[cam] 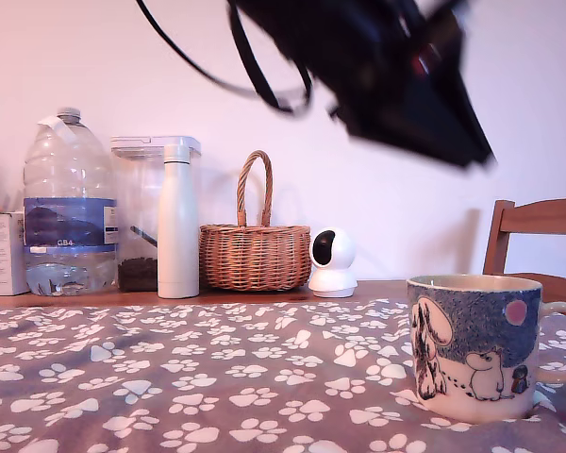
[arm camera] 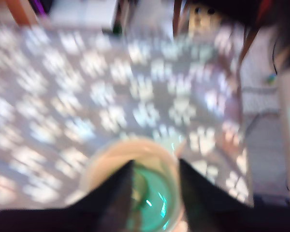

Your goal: Pick up the coffee capsules from the table one by one and drop them inside the nearest coffee cup

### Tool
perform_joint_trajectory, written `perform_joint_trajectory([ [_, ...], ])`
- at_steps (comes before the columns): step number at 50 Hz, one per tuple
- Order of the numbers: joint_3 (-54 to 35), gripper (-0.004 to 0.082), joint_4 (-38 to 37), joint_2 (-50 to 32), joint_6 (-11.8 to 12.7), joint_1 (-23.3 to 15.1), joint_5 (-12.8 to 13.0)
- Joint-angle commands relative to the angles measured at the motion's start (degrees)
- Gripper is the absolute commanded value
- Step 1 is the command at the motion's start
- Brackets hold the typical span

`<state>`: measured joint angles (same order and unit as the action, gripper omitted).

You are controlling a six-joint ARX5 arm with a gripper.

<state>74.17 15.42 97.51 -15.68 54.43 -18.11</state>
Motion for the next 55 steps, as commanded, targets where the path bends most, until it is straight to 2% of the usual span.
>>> perform_joint_trajectory([
  [1,0.0,-0.002,-0.4,-0.7,-0.6,-1.1,-0.2],
  [14,-0.1,-0.002,-0.9,-5.3,-0.2,-6.8,-1.0],
  [24,-1.7,-0.002,-3.9,-8.4,2.2,-12.0,-3.0],
  [29,-4.4,-0.002,-6.2,-10.5,3.5,-14.1,-3.6],
  [35,-8.7,-0.002,-9.2,-13.2,4.0,-16.5,-3.5],
  [55,-23.1,-0.002,-18.8,-22.4,9.3,-26.2,-3.5],
])
